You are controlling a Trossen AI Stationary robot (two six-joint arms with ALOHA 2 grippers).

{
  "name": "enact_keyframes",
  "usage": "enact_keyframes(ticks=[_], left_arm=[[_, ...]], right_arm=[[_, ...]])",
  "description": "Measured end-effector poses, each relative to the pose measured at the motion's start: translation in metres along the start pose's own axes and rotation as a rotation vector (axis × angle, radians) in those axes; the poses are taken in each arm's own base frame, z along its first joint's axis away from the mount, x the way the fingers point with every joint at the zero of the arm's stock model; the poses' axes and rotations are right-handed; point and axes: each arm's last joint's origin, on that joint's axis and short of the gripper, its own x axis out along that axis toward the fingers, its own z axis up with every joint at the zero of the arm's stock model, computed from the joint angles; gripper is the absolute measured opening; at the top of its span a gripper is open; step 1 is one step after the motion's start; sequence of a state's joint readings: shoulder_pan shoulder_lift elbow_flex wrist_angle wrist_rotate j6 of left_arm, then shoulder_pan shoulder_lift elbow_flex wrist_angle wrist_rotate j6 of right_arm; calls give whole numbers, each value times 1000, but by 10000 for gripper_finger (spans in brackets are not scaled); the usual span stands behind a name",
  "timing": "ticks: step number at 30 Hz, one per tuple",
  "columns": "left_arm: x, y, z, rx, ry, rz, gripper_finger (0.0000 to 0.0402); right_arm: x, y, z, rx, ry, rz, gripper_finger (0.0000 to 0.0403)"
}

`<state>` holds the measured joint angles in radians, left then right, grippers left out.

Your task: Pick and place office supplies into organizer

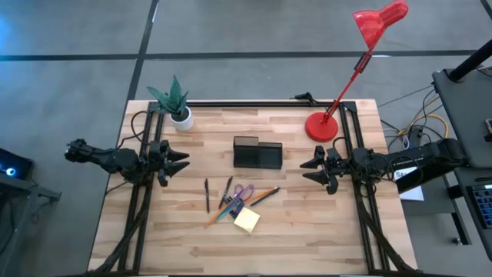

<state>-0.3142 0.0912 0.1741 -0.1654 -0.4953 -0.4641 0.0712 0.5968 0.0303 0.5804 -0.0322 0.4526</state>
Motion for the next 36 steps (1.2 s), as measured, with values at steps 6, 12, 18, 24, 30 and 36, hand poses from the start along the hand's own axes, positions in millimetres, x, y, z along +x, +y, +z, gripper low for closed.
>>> enact_keyframes(ticks=[6,12,18,24,30,36], left_arm=[[0,0,0,0,1,-2,167],[0,0,0,0,2,-3,167],[0,0,0,0,2,-3,167],[0,0,0,0,1,-2,167],[0,0,0,0,-1,1,167],[0,0,0,0,0,1,167]], right_arm=[[0,0,0,0,0,0,189],[0,0,0,0,0,0,189],[0,0,0,2,-9,-12,189],[-1,0,5,315,-89,-42,189],[0,-2,7,483,-140,-86,189],[2,1,25,386,-286,-210,189]])
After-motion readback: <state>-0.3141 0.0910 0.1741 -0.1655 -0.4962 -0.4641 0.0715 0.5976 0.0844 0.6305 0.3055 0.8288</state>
